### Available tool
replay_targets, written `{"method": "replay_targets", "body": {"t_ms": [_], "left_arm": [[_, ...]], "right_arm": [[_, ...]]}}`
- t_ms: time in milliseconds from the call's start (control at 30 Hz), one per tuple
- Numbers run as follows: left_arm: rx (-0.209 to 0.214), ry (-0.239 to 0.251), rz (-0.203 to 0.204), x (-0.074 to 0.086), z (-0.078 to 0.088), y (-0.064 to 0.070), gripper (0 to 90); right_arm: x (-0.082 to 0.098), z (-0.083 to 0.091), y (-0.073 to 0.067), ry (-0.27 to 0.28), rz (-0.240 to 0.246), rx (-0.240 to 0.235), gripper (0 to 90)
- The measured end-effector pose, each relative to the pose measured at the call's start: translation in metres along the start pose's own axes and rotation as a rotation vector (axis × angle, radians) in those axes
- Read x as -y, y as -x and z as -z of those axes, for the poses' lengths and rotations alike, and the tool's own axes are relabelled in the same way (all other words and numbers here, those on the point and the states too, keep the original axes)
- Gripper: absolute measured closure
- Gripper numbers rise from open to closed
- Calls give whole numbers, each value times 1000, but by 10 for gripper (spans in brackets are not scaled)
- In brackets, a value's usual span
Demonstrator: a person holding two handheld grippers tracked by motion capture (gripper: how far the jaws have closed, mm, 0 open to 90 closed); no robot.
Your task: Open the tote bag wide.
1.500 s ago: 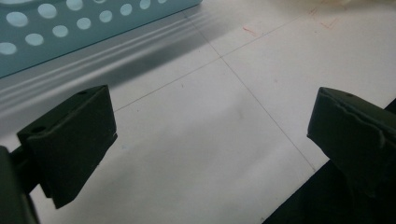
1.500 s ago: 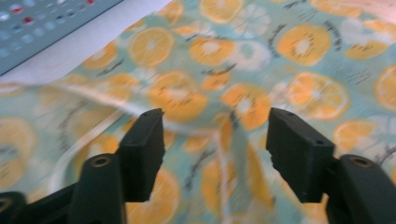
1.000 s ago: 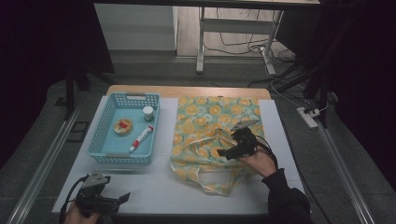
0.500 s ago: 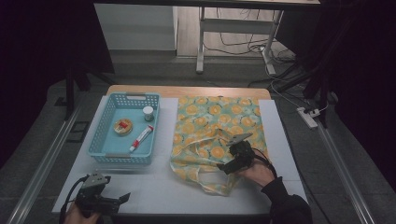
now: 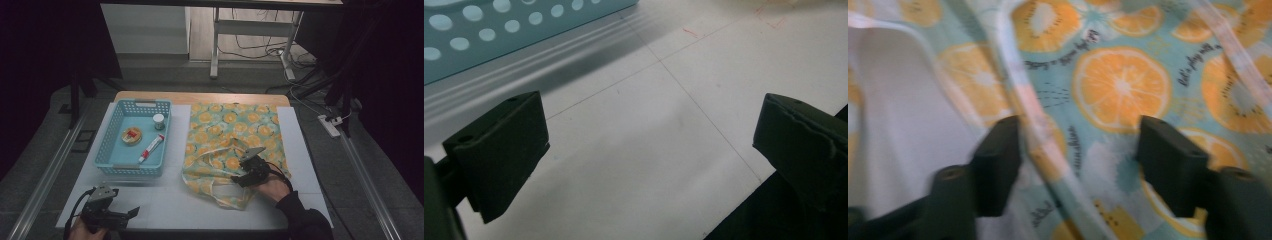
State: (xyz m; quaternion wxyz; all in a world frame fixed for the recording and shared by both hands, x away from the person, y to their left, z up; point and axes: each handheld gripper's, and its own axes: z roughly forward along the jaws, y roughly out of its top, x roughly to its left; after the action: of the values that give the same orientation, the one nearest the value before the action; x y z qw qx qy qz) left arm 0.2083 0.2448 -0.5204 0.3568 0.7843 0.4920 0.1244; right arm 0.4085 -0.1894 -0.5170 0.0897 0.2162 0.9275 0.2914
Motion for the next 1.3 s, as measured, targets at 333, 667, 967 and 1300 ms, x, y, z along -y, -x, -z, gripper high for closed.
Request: {"method": "replay_targets", "body": {"t_ms": [333,667,967,1300], "left_arm": [[0,-2,0,0,0,0,13],[1,-3,1,0,0,0,13],[2,-2,4,0,0,0,13],[2,3,7,0,0,-1,13]], "right_arm": [[-3,1,2,7,-17,-69,888],[-10,16,10,73,-56,-92,900],[-25,28,16,149,-89,-115,900],[-42,37,18,193,-82,-105,900]]}}
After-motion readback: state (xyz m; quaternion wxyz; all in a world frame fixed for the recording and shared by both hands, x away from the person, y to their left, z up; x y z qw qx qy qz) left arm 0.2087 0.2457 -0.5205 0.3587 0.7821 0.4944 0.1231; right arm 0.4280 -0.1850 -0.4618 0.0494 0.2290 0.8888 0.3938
